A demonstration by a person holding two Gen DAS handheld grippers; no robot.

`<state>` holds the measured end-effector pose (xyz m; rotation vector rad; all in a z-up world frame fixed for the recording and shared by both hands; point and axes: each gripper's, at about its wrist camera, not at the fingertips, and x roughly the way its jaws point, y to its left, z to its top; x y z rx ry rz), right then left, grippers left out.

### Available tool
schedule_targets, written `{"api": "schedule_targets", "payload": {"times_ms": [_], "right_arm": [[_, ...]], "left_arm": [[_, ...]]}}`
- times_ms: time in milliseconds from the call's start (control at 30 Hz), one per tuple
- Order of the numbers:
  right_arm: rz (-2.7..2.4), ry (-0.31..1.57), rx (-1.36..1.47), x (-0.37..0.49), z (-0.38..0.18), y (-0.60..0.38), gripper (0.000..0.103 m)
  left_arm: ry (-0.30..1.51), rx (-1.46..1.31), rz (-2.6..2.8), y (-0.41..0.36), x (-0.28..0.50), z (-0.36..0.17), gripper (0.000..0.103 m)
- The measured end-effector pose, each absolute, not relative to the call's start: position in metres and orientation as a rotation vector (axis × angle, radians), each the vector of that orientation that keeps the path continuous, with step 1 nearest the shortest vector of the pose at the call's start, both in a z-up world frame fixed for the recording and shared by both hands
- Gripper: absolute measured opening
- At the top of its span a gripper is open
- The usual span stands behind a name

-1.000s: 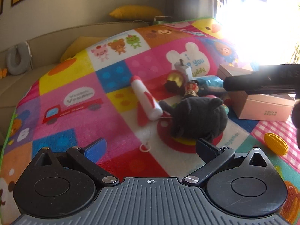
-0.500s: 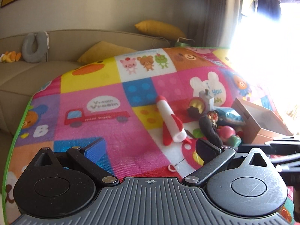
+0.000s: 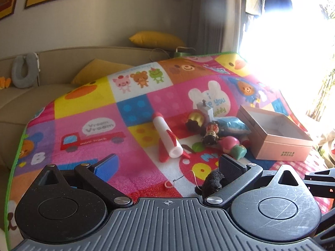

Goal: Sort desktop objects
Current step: 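Close the left tool on the black plush cat while the right tool grasps the yellow corn toy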

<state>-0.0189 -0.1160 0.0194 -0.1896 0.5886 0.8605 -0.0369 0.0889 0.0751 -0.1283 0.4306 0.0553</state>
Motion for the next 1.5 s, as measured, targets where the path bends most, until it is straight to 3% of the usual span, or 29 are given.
{"api": "schedule_targets", "payload": {"times_ms": [67,133,367,600,700,1000,1067,1133,1267,1367,1500], "right_arm": [[0.827,0.58,-0.174,-0.019,0.021,-0.131,0.056],[0.763,0.566,-0.138,-0.019,0.022,-0.151,0.066],[0.449,0.575,-0.175,-0.018,0.004,-0.203,0.068],[0.353,0.588,-0.157,0.006,-0.01,-0.211,0.057],[0.365,0.625,-0.159,0.02,-0.016,-0.206,0.032],[0.557,0.649,-0.27,-0.014,-0.014,-0.216,0.031],[0.529,0.646,-0.31,-0.019,-0.014,-0.223,0.033],[0.467,0.632,-0.343,-0.019,-0.014,-0.23,0.044],[0.389,0.619,-0.313,-0.012,-0.01,-0.245,0.046],[0.459,0.605,-0.243,-0.013,-0.005,-0.249,0.062],[0.524,0.599,-0.268,-0.017,-0.009,-0.231,0.062]], "left_arm": [[0.417,-0.126,0.048,0.086,-0.046,0.073,0.103],[0.455,-0.103,-0.004,0.073,-0.047,0.066,0.103],[0.609,-0.051,-0.088,0.013,-0.018,0.035,0.103],[0.595,-0.009,-0.006,0.0,0.0,0.029,0.103],[0.593,0.005,-0.013,-0.002,0.005,0.028,0.103],[0.61,0.014,-0.026,-0.003,0.016,0.023,0.103],[0.617,0.008,-0.03,-0.002,0.018,0.021,0.103],[0.623,0.006,-0.033,-0.003,0.019,0.02,0.103],[0.627,0.004,-0.035,-0.002,0.018,0.019,0.103],[0.629,0.001,-0.031,-0.001,0.018,0.019,0.103],[0.632,-0.007,-0.03,0.0,0.017,0.02,0.103]]}}
